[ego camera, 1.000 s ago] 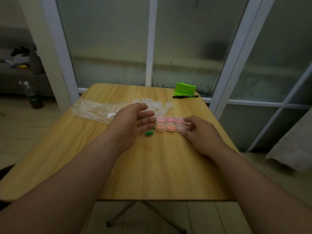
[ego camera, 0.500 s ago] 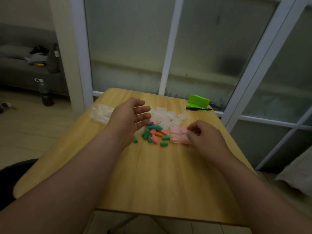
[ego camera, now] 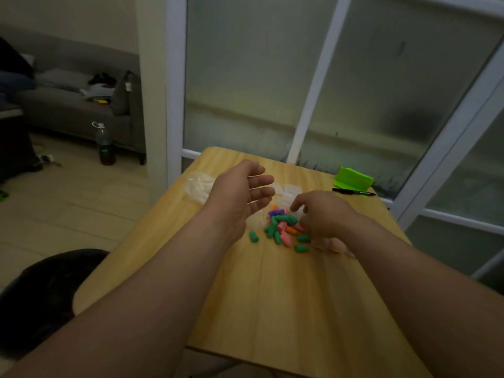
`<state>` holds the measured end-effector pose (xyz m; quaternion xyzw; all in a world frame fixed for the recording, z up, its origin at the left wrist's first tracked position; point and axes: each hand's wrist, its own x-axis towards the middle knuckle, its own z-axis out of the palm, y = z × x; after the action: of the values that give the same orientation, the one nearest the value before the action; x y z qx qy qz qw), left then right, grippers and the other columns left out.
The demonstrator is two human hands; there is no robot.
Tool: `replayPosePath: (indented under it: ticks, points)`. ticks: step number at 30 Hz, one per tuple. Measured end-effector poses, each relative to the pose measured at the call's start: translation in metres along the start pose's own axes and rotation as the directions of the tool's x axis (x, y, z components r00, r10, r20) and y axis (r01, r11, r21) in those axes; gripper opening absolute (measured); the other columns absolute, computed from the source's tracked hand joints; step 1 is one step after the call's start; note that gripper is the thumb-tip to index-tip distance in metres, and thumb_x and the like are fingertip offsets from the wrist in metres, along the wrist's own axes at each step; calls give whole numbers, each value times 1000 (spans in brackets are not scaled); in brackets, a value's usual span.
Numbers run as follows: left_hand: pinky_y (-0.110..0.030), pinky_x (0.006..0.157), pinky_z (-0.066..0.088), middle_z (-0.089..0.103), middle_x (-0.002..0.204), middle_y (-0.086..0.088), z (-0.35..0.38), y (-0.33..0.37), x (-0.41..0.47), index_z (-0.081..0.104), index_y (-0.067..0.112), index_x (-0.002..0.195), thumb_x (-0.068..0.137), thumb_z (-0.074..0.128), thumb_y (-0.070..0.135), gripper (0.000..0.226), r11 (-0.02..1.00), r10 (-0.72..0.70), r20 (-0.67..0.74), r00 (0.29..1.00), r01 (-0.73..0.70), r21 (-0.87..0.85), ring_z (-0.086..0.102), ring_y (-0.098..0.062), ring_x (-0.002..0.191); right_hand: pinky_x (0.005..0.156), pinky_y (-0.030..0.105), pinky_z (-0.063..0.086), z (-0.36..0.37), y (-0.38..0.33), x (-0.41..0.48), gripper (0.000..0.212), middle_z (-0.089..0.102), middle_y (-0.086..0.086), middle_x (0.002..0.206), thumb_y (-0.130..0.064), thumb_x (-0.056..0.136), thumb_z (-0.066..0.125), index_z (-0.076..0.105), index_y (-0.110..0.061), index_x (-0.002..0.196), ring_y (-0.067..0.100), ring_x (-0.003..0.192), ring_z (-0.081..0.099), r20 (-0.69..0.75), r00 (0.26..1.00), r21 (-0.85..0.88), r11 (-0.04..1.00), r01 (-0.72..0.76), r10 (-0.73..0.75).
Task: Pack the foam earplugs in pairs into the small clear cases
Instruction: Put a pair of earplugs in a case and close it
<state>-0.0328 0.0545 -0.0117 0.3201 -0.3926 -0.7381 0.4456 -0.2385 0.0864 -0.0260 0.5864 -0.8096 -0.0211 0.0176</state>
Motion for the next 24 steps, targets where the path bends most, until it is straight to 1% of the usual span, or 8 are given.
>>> replayPosePath:
  ticks: [5,10,14,17,18,20,22,24]
  points:
    - [-32,72,58,75,91,-5,-1,3,-2,68,10,109,104,56,29,23,1000,1,9,1000,-1,-13,69,-18,71,89,37,58,0,-2,5,41,68,-5,133,-30,89,77,67,-43,127,20,115,65,8,1000,-8,1000,2,-2]
    - [-32,72,57,75,93,-6,-1,3,-5,67,11,108,104,56,29,22,1000,-9,18,1000,9,-11,69,-18,73,86,35,57,-1,-1,2,43,67,-5,133,-30,90,76,65,-40,130,19,113,63,19,1000,45,999,-13,12]
    - [-31,70,57,76,93,-5,-2,4,-7,67,11,108,103,57,29,21,1000,-12,13,1000,11,16,70,-18,73,90,36,56,-10,5,-9,45,69,-2,130,-27,90,74,67,-37,134,17,112,64,-87,996,186,982,-10,26]
    - [-32,73,58,76,97,-6,-4,2,-9,68,9,114,103,56,26,23,996,-25,17,1000,24,84,70,-18,73,84,32,51,-20,7,-27,38,72,-1,119,-29,92,72,71,-33,130,11,98,62,-178,983,342,939,20,44]
    - [-33,75,58,76,99,-8,-4,1,-11,67,9,117,103,56,25,24,993,-34,27,999,31,117,70,-18,74,80,31,50,-21,7,-36,35,72,-3,114,-29,93,71,72,-34,128,9,96,63,-195,979,425,905,28,61]
    - [-31,72,58,75,104,-10,-2,-3,-16,66,7,123,104,57,23,26,979,-44,69,997,29,203,69,-18,75,72,31,50,-21,4,-56,28,71,-6,107,-29,95,71,73,-36,121,10,93,66,-209,973,622,781,54,99]
    - [-27,65,59,74,113,-16,2,-8,-24,64,7,126,106,56,20,25,950,-44,138,989,-1,312,69,-20,78,68,32,51,-20,-1,-77,20,71,-3,104,-28,97,70,74,-36,115,14,92,67,-180,976,790,609,68,124]
    - [-31,70,63,72,118,-23,5,-14,-31,63,9,129,106,58,16,25,915,-54,223,973,-41,401,73,-26,82,70,34,54,-18,-6,-93,14,72,3,100,-28,99,69,75,-33,110,18,87,65,-127,983,898,436,57,133]
